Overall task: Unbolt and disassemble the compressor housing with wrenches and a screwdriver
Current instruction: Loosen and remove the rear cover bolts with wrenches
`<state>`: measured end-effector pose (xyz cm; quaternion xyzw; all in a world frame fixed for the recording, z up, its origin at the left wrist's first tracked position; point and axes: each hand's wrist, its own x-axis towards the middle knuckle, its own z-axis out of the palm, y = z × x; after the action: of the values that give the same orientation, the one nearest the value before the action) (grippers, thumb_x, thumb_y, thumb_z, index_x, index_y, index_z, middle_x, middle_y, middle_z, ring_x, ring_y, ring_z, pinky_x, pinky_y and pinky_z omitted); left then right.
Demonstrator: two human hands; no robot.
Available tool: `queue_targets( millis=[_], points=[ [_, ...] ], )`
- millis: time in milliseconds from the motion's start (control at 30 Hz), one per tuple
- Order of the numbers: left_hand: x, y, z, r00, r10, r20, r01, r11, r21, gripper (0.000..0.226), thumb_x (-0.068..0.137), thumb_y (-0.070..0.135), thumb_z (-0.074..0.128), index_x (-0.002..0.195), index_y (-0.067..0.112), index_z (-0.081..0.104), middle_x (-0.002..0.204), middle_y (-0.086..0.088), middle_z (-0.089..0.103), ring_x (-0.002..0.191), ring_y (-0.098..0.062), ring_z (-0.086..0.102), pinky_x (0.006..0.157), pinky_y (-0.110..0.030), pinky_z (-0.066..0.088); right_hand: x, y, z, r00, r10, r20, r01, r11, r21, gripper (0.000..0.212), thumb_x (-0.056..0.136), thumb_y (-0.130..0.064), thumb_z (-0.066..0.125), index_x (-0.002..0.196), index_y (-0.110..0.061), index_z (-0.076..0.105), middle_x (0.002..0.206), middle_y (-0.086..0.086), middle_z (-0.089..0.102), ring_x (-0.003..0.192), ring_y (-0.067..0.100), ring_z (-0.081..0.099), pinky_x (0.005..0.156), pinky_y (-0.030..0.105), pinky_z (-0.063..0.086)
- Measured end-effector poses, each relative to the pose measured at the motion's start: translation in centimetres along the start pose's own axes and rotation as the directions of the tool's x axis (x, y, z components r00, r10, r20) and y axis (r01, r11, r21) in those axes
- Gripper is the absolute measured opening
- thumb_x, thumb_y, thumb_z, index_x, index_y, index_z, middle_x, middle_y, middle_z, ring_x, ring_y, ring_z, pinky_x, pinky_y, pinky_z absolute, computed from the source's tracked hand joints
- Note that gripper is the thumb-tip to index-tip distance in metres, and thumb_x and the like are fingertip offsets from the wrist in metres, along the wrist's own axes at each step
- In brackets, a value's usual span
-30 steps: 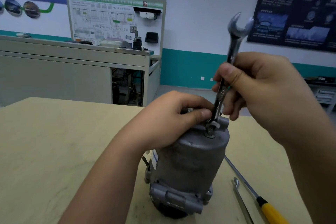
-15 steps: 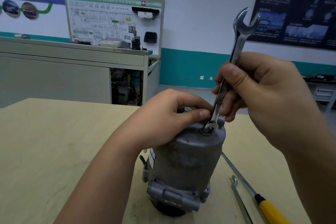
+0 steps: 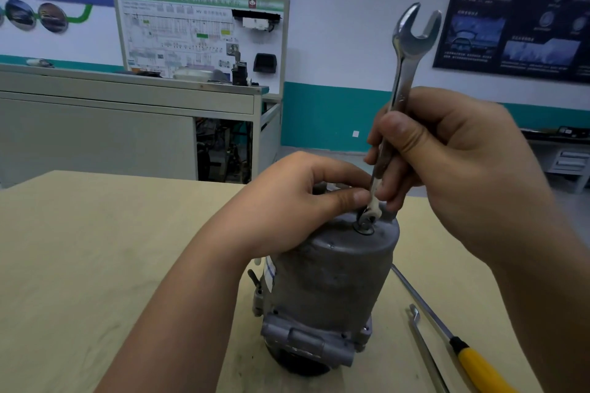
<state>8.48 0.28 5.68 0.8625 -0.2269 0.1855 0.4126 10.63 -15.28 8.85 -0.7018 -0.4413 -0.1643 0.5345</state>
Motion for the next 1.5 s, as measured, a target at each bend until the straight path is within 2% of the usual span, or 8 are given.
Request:
queue_targets(
  millis=[167, 333, 567, 667, 833, 1000, 1133, 1500],
  points=[
    [-0.2, 0.6, -0.2, 0.998, 0.052, 0.03, -0.051, 0.998, -0.039, 0.028, 0.094, 0.016, 0.055, 0.08, 0.039, 0.062, 0.08, 0.024, 0.065, 0.091, 0.01, 0.059, 0.085, -0.017, 0.043, 0.1, 0.3, 0.2, 1.0, 0.013, 0.018, -0.012, 0.999, -0.037, 0.022, 0.092, -0.024, 0.045, 0.077, -0.012, 0.056, 0.069, 0.006, 0.063, 0.046, 0.011, 0.061, 0.045, 0.019, 0.05],
    [-0.1, 0.6, -0.1, 0.999, 0.039, 0.032, -0.039, 0.999, 0.003, 0.018, 0.093, 0.017, 0.055, 0.088, 0.031, 0.064, 0.091, 0.012, 0.068, 0.098, -0.005, 0.062, 0.094, -0.039, 0.046, -0.1, -0.1, 0.1, 1.0, 0.001, 0.031, -0.002, 1.0, 0.003, 0.032, 0.079, -0.041, 0.045, 0.078, -0.011, 0.056, 0.067, 0.007, 0.061, 0.045, 0.009, 0.058, 0.044, 0.018, 0.049],
    [0.1, 0.0, 0.3, 0.968, -0.193, -0.158, 0.209, 0.974, 0.091, 0.03, 0.099, 0.034, 0.039, 0.122, 0.038, 0.057, 0.122, 0.016, 0.06, 0.112, -0.002, 0.053, 0.096, -0.029, 0.042, -0.6, 0.0, -0.6, 1.0, -0.015, -0.023, 0.017, 0.997, 0.078, 0.021, 0.081, -0.03, 0.045, 0.094, -0.018, 0.057, 0.074, 0.011, 0.064, 0.045, 0.013, 0.058, 0.043, 0.024, 0.05],
    [0.3, -0.1, 0.7, 0.941, -0.303, -0.149, 0.334, 0.902, 0.275, 0.029, 0.101, 0.032, 0.036, 0.119, 0.035, 0.059, 0.121, 0.009, 0.061, 0.111, -0.01, 0.052, 0.084, -0.025, 0.039, -0.8, -0.1, -0.8, 1.0, -0.015, -0.021, 0.016, 0.999, 0.045, 0.024, 0.082, -0.031, 0.042, 0.097, -0.02, 0.058, 0.079, 0.007, 0.067, 0.046, 0.014, 0.059, 0.043, 0.022, 0.05],
    [0.4, 0.0, 0.8, 0.932, -0.322, -0.166, 0.361, 0.867, 0.345, 0.031, 0.101, 0.031, 0.034, 0.112, 0.029, 0.062, 0.113, 0.004, 0.063, 0.104, -0.014, 0.053, 0.078, -0.026, 0.039, -1.2, 0.5, -0.8, 0.996, -0.005, -0.093, 0.008, 1.0, 0.029, 0.023, 0.09, -0.031, 0.036, 0.097, -0.02, 0.055, 0.079, 0.006, 0.068, 0.044, 0.013, 0.056, 0.041, 0.022, 0.047],
    [0.4, -0.1, 0.9, 0.94, -0.3, -0.161, 0.34, 0.851, 0.4, 0.031, 0.1, 0.032, 0.034, 0.113, 0.026, 0.061, 0.115, 0.001, 0.062, 0.106, -0.018, 0.053, 0.086, -0.031, 0.042, -0.3, 1.5, -0.9, 0.982, 0.152, -0.112, -0.124, 0.967, 0.224, 0.019, 0.1, -0.016, 0.032, 0.089, -0.018, 0.047, 0.063, 0.005, 0.064, 0.034, 0.013, 0.047, 0.033, 0.021, 0.038],
    [0.4, -0.1, 0.9, 0.941, -0.3, -0.154, 0.337, 0.852, 0.401, 0.03, 0.1, 0.033, 0.035, 0.112, 0.026, 0.061, 0.114, -0.001, 0.062, 0.106, -0.02, 0.053, 0.088, -0.036, 0.043, 0.9, 1.6, -1.0, 0.962, 0.272, -0.019, -0.249, 0.906, 0.342, 0.027, 0.1, -0.028, 0.035, 0.081, -0.013, 0.048, 0.054, 0.0, 0.057, 0.035, 0.011, 0.041, 0.034, 0.019, 0.033],
    [0.3, 0.1, 1.1, 0.941, -0.293, -0.172, 0.338, 0.849, 0.407, 0.029, 0.1, 0.032, 0.035, 0.11, 0.025, 0.061, 0.112, -0.002, 0.061, 0.104, -0.02, 0.053, 0.088, -0.037, 0.044, 1.3, 0.9, -0.9, 0.976, 0.213, -0.034, -0.208, 0.971, 0.115, 0.022, 0.097, -0.023, 0.041, 0.092, -0.018, 0.062, 0.062, -0.005, 0.059, 0.037, 0.006, 0.045, 0.034, 0.017, 0.037]
  ],
)
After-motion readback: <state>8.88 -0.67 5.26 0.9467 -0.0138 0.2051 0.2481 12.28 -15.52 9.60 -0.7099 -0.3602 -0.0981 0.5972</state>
